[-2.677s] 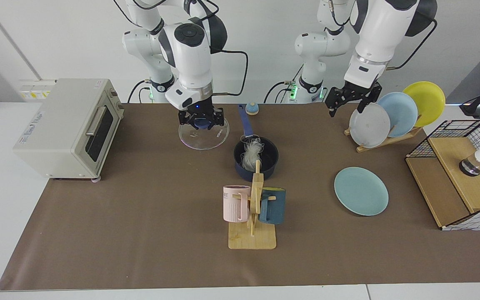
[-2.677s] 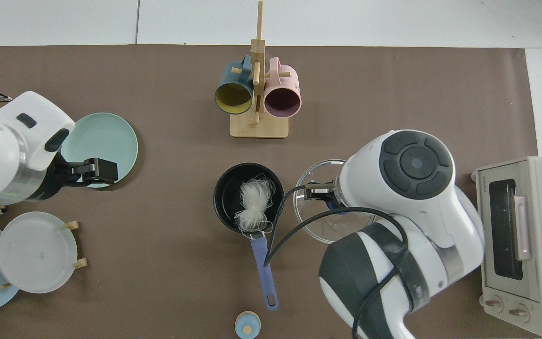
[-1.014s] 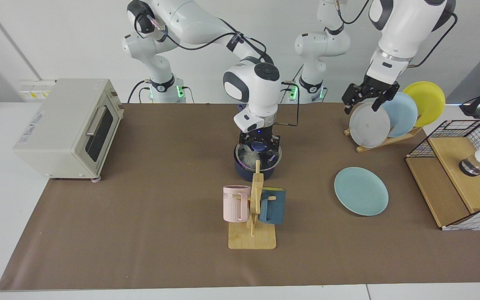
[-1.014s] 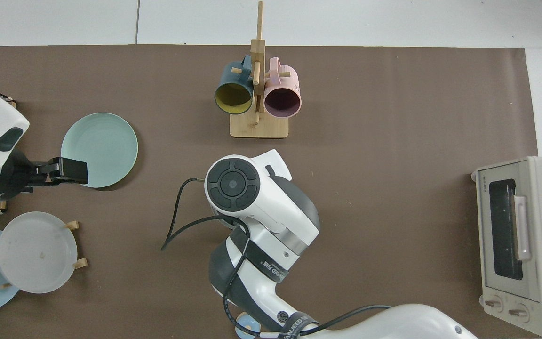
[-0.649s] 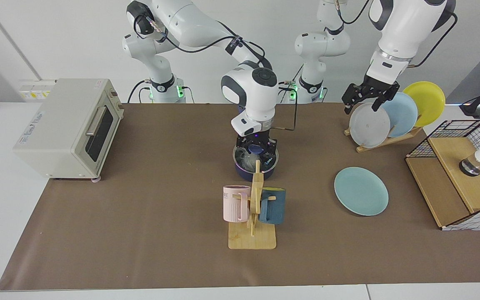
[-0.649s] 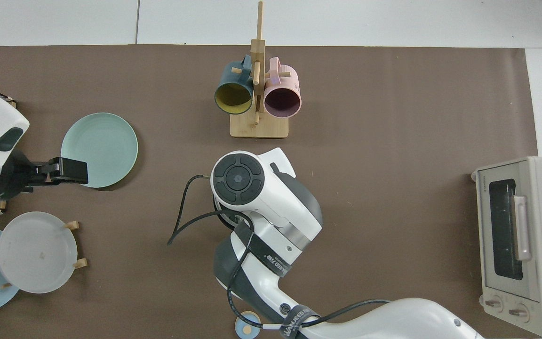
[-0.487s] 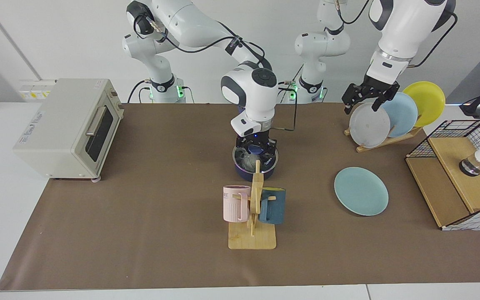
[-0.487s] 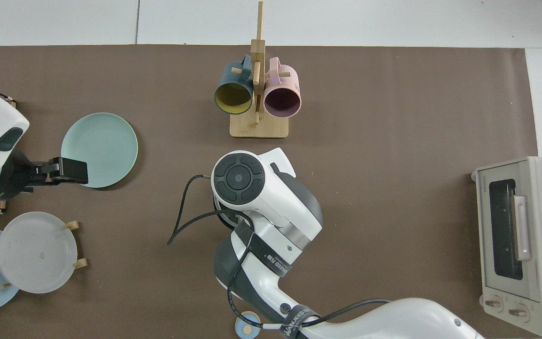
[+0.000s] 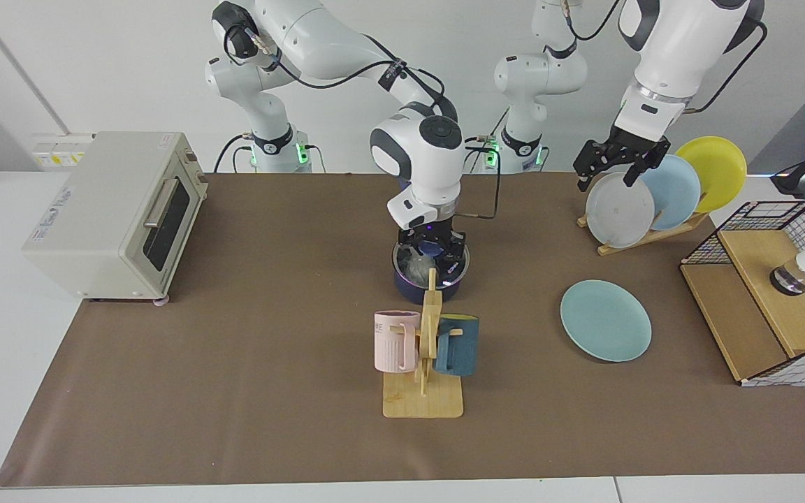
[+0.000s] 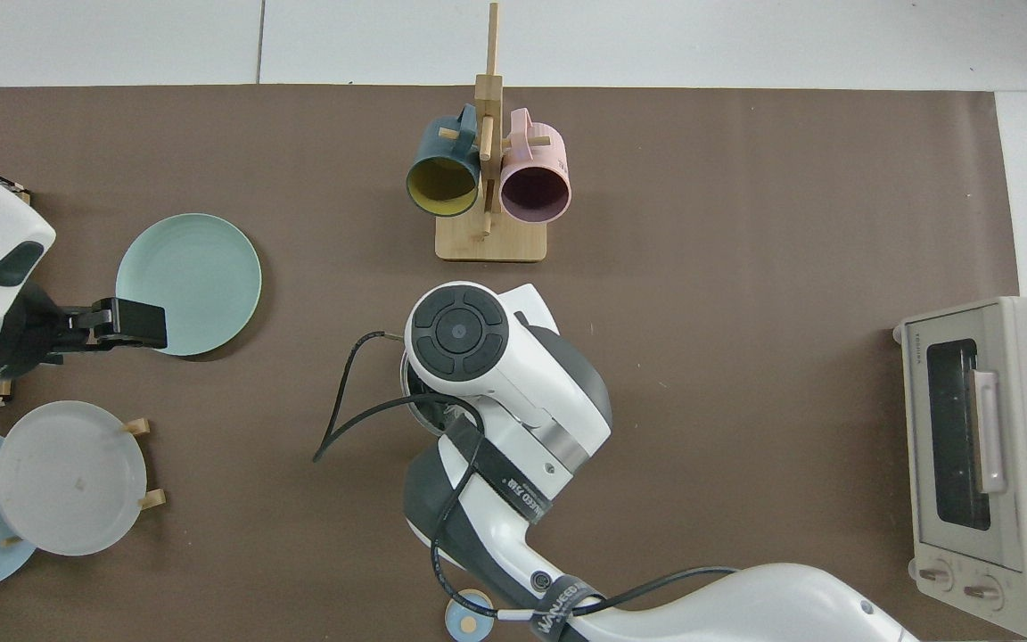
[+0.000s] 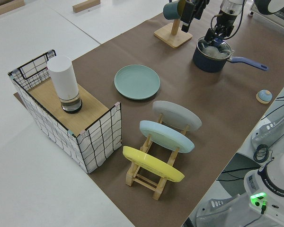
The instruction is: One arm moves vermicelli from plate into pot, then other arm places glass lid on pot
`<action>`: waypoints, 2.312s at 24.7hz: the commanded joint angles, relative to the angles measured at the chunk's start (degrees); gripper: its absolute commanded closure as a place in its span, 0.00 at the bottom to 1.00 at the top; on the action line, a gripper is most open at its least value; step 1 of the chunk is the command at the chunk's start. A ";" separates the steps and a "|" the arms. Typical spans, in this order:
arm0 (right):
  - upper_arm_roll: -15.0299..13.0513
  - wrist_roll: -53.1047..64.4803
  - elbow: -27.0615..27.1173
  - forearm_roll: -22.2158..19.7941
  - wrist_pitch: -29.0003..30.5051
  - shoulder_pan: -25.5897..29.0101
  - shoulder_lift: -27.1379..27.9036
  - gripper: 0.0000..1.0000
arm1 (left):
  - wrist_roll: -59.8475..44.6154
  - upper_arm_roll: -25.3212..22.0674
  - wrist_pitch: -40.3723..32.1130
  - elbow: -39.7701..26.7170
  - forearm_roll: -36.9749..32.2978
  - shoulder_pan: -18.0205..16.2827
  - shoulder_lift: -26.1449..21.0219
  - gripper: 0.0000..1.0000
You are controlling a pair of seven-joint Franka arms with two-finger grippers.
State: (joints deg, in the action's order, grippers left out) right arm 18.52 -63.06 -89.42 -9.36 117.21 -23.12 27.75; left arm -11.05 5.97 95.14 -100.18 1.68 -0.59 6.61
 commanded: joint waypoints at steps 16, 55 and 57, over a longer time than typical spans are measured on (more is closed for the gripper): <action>0.90 -1.54 -2.69 -0.22 2.67 1.77 -1.04 1.00 | 0.41 -0.34 -0.40 -0.28 0.43 0.15 0.59 0.00; 1.43 -0.31 3.20 -3.22 -7.34 2.02 -5.60 0.00 | 0.41 -0.34 -0.40 -0.28 0.43 0.15 0.59 0.00; 1.52 1.88 3.20 -2.16 -8.48 2.90 -7.44 0.00 | 0.41 -0.26 -0.40 -0.28 0.43 0.15 0.59 0.00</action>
State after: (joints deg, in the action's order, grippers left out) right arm 18.90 -63.11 -86.40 -13.34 111.67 -22.53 23.72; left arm -11.05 5.97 95.14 -100.18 1.68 -0.59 6.61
